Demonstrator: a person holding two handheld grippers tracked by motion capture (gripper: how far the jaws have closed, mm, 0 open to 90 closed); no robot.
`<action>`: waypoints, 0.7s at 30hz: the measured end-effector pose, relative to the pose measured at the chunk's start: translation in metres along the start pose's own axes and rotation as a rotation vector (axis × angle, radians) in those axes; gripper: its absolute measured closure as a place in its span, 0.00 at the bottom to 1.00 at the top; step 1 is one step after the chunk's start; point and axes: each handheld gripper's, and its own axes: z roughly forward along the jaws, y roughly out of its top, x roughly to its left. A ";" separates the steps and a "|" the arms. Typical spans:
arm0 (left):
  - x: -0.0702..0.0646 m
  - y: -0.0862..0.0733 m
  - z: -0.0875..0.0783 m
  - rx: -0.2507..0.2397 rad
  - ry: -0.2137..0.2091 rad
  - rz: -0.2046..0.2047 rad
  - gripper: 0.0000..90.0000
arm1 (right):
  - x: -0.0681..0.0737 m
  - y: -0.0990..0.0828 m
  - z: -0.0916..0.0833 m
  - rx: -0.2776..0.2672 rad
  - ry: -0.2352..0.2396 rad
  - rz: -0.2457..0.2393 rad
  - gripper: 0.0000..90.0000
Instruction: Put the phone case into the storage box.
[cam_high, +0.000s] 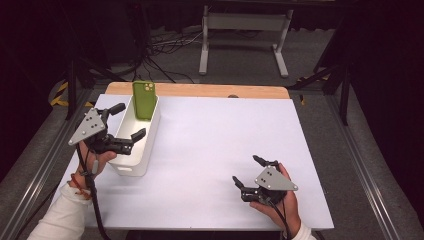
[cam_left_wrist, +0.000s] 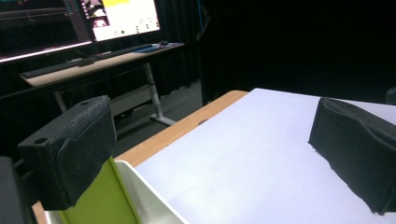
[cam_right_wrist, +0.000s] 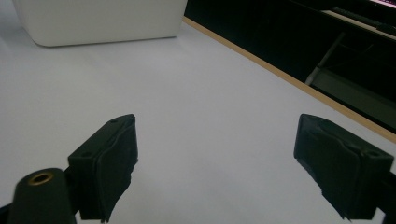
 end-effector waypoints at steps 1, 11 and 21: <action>-0.003 0.000 -0.001 0.002 -0.010 0.002 0.02 | 0.000 0.000 0.000 -0.002 0.001 0.003 0.16; -0.016 -0.005 -0.003 -0.006 -0.044 -0.002 0.02 | 0.001 0.002 -0.002 -0.008 0.000 0.003 0.16; -0.028 -0.008 -0.004 -0.008 -0.066 0.015 0.03 | 0.003 0.002 -0.004 -0.013 -0.002 -0.010 0.16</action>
